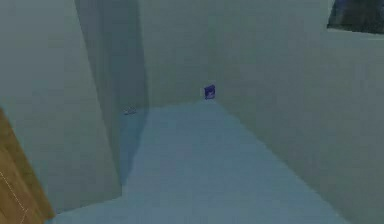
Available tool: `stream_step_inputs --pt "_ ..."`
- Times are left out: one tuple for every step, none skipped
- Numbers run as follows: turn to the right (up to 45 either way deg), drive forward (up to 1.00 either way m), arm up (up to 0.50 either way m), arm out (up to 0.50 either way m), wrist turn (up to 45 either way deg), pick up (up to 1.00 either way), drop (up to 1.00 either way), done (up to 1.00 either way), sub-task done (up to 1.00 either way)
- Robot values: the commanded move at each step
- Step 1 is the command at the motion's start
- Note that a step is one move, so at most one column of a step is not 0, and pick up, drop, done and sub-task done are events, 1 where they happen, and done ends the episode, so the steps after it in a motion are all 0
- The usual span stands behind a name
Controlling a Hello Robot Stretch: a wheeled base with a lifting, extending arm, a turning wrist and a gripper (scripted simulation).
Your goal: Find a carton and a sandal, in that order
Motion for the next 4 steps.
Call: stream_step_inputs --pt "0.0 1.00 0.00 0.00 0.0 0.00 0.00 0.00 0.00" --pt "-9.0 0.00 0.00 0.00 0.0 0.00 0.00 0.00 0.00" --pt "0.0 0.10 0.00 0.00 0.0 0.00 0.00 0.00 0.00" --pt "-9.0 0.00 0.00 0.00 0.0 0.00 0.00 0.00 0.00"
